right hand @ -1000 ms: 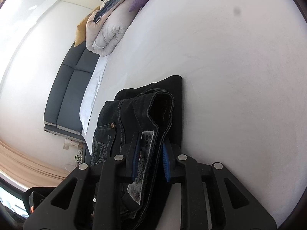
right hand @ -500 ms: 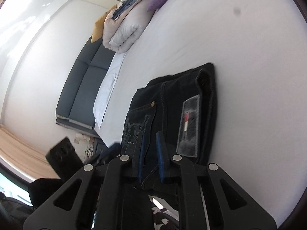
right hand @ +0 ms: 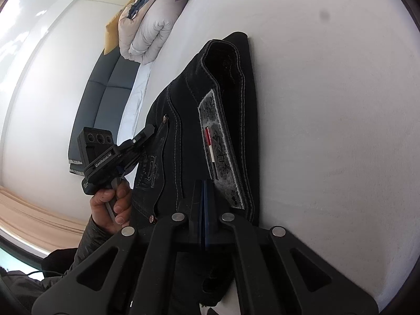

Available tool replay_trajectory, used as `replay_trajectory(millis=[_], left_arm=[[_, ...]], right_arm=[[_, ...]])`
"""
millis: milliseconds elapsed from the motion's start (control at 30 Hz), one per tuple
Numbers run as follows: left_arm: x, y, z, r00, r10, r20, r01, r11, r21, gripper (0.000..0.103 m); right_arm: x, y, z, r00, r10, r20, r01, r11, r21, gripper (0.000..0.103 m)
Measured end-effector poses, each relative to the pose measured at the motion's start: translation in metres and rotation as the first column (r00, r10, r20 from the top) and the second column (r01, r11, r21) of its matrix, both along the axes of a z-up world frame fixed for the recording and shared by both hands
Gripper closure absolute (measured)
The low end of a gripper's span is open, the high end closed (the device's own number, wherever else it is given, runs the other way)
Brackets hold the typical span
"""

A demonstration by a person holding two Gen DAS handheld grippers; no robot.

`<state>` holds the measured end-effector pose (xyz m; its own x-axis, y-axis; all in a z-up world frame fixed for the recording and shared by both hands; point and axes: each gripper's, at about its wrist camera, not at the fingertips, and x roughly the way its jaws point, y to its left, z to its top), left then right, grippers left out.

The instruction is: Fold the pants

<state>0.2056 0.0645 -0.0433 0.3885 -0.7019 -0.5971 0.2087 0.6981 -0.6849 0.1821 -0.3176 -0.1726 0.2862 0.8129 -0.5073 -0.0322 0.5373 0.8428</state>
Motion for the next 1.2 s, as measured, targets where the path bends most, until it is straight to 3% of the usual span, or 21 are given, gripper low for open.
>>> replay_trajectory(millis=[233,567,767,967,1100,1167,1200], left_arm=[[-0.051,0.019,-0.002,1.0,-0.025,0.013,0.026,0.998,-0.058,0.103],[-0.123,0.008,-0.004,0.988,-0.153,-0.016,0.153,0.988,-0.034,0.103],[-0.12,0.002,-0.02,0.987,-0.148,-0.058,0.146,0.989,-0.034,0.098],[-0.113,-0.003,-0.025,0.987,-0.153,-0.051,0.154,0.988,0.009,0.098],[-0.113,0.001,-0.011,0.992,-0.125,-0.002,0.125,0.992,0.01,0.099],[-0.114,0.011,0.008,0.994,-0.093,0.055,0.092,0.996,0.008,0.073],[-0.116,0.018,0.018,0.994,-0.065,0.083,0.064,0.998,0.006,0.041]], right_arm=[[0.001,0.001,0.001,1.0,0.002,0.005,-0.002,1.0,-0.008,0.103],[-0.003,-0.003,0.008,1.0,-0.003,0.005,0.003,1.0,-0.013,0.103],[-0.017,-0.008,0.008,1.0,-0.005,0.01,0.005,1.0,0.008,0.103],[-0.02,-0.007,0.001,0.992,0.018,0.127,-0.019,1.0,0.005,0.103],[-0.022,-0.004,0.017,0.991,0.021,0.135,-0.016,0.999,-0.043,0.099],[-0.027,-0.005,0.035,0.986,0.031,0.163,-0.022,0.998,-0.057,0.097],[-0.029,-0.007,0.045,0.982,0.035,0.186,-0.025,0.998,-0.054,0.093]])
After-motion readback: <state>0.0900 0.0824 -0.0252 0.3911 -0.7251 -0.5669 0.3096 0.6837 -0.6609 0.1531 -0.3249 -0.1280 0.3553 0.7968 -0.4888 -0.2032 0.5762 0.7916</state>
